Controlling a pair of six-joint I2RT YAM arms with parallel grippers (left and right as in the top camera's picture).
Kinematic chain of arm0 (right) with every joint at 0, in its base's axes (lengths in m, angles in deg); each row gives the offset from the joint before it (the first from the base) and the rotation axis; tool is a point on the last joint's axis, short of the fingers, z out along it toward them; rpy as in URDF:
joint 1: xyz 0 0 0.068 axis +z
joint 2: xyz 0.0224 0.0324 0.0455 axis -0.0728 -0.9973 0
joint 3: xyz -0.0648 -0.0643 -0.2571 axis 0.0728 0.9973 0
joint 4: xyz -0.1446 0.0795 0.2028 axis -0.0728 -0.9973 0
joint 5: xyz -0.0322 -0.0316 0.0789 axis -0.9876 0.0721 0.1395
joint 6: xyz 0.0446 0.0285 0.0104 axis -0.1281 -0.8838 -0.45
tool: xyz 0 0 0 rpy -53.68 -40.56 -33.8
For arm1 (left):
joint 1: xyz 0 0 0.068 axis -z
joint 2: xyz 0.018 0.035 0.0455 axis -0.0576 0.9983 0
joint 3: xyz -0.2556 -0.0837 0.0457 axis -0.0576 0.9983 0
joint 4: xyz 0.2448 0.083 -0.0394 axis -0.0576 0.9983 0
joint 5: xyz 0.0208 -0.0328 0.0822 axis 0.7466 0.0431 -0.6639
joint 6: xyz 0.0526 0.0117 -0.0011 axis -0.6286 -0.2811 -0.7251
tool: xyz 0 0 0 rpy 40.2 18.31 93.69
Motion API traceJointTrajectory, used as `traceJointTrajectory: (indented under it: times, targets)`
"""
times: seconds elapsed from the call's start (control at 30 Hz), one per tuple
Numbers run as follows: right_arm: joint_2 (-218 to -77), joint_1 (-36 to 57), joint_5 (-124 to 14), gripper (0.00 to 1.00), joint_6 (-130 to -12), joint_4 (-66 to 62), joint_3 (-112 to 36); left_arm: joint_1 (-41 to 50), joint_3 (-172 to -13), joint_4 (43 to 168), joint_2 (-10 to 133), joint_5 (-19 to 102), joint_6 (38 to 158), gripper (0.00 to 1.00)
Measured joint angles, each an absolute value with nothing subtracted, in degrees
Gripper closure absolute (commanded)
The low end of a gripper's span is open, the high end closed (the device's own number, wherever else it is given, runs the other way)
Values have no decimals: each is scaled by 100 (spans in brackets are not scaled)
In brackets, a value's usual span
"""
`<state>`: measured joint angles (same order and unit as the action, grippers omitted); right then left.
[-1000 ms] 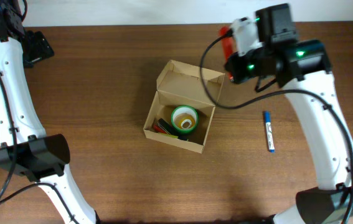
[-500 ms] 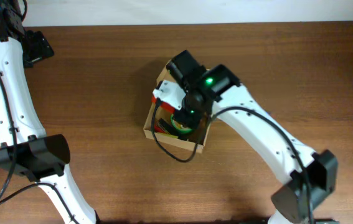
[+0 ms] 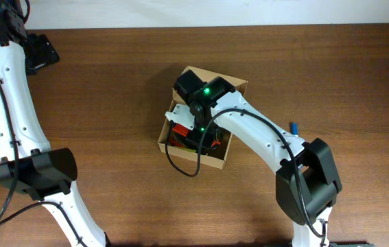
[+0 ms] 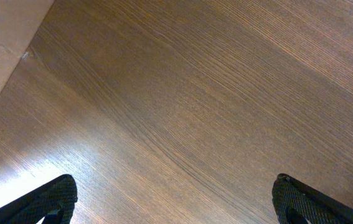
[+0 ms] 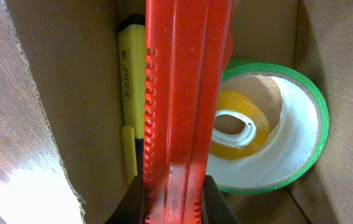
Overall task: Pack container
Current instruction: 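Lower the red box cutter into the box, release, and withdraw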
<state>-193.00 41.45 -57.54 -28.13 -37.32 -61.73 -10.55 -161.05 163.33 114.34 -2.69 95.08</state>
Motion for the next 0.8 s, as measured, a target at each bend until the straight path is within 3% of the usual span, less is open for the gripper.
traceJointTrajectory:
  times: [0.43, 0.5, 0.7, 0.73, 0.8]
  targets:
    - [-19335, 4145, -5706, 96, -2098, -3553, -5649, -1055, -16105, 16333, 11434, -269, 9508, 0]
    - [-19335, 4145, -5706, 67, -2096, -3494, -5649, -1055, -16105, 16333, 11434, -269, 9508, 0]
    - [-19335, 4145, -5691, 32, -2109, -3485, -5649, -1055, -16105, 16333, 11434, -269, 9508, 0]
    - [-19335, 4145, -5693, 13, -2109, -3467, -5649, -1055, -16105, 16333, 11434, -269, 9508, 0]
    - [-19335, 4145, -5741, 12, -2240, -3314, -5640, -1055, -16105, 16333, 11437, -269, 9508, 0]
